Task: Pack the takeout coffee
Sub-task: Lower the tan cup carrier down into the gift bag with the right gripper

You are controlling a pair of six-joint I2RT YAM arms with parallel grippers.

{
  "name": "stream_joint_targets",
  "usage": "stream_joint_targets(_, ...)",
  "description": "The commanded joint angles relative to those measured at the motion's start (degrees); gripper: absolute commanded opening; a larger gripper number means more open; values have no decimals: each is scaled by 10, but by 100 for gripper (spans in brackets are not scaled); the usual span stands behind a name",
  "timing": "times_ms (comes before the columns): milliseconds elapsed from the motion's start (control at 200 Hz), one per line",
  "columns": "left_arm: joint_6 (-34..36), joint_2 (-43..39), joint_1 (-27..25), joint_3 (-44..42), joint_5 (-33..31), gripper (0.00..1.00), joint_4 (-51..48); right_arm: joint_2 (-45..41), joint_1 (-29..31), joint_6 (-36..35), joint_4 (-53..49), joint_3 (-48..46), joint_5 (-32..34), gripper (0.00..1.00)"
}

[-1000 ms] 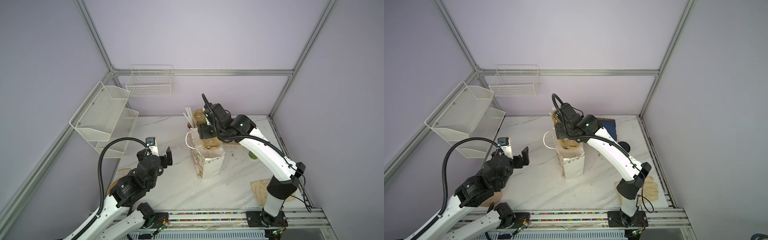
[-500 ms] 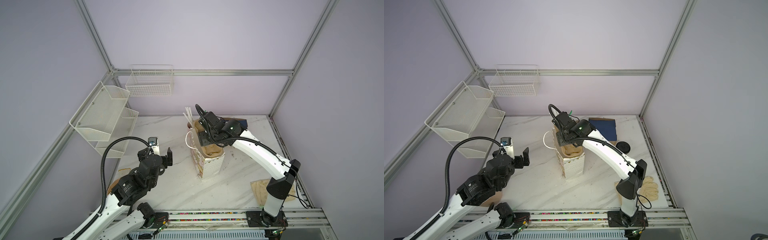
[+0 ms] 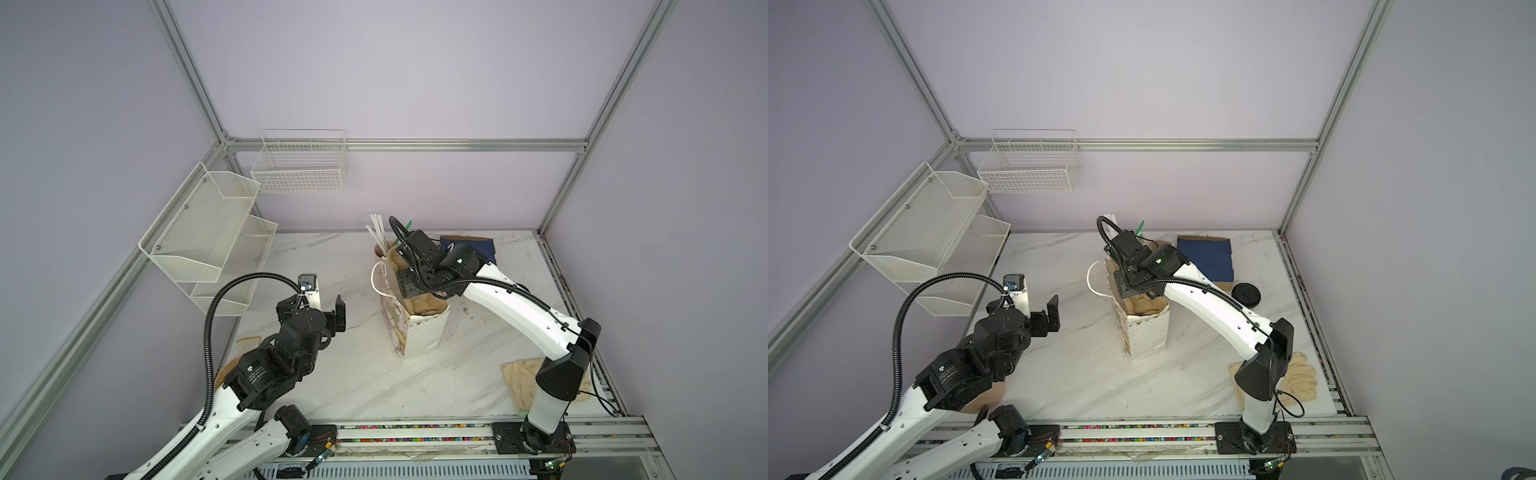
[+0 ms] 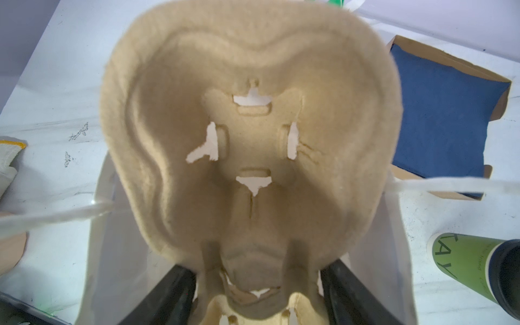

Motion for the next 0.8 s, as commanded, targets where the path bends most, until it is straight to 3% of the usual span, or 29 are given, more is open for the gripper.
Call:
stream_joint_targets(0, 10, -1, 5, -4, -7, 100, 8, -15, 5, 7, -7, -5, 3, 70)
stream_joint_targets(385, 12, 6, 5, -3, -6, 100, 9, -42, 19, 22, -16, 12, 9, 70)
stream_joint_targets(795, 13, 3, 7, -4, -4, 100, 9, -52, 26, 25, -8, -51, 14, 70)
